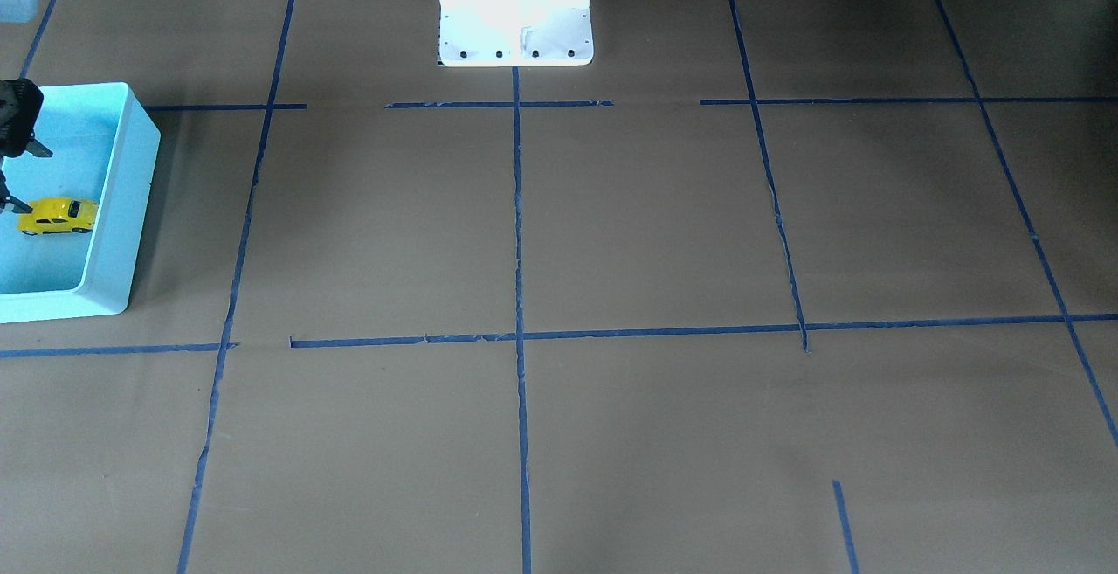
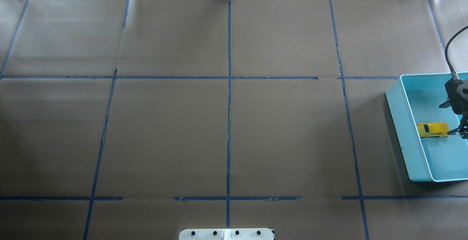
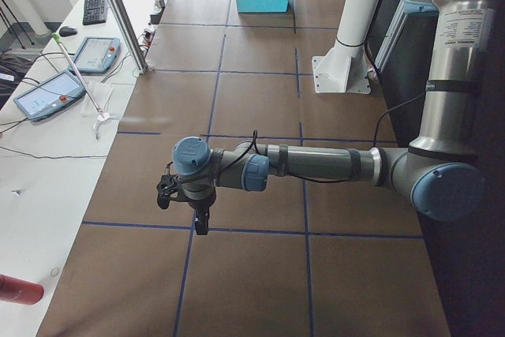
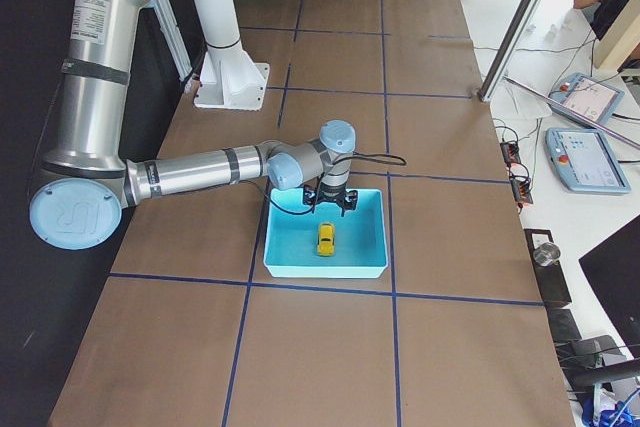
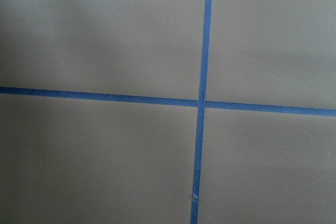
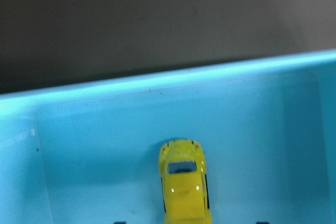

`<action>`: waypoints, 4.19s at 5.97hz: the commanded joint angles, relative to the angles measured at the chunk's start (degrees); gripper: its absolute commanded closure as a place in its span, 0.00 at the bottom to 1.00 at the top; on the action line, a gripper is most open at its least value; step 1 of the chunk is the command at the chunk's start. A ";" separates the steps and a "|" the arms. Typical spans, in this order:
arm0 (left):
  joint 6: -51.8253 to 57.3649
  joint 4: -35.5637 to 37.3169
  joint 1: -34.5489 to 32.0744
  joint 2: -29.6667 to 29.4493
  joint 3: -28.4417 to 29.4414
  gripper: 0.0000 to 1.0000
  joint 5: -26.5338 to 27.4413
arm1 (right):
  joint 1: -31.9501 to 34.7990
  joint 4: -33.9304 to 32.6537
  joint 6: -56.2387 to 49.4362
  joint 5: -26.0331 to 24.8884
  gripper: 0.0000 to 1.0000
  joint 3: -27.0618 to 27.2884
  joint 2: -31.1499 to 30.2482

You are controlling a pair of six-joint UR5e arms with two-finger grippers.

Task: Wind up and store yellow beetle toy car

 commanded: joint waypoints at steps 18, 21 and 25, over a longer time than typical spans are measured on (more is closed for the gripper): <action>0.00 0.00 0.13 0.09 0.17 0.00 0.09 | 28.37 -23.44 53.37 2.50 0.00 -11.17 7.91; 0.00 -0.09 0.13 0.00 0.26 0.00 0.09 | 28.37 -23.53 53.37 2.67 0.00 -11.95 8.00; 0.09 0.00 0.13 0.00 0.35 0.00 0.09 | 28.37 -23.36 53.37 2.68 0.00 -12.14 8.52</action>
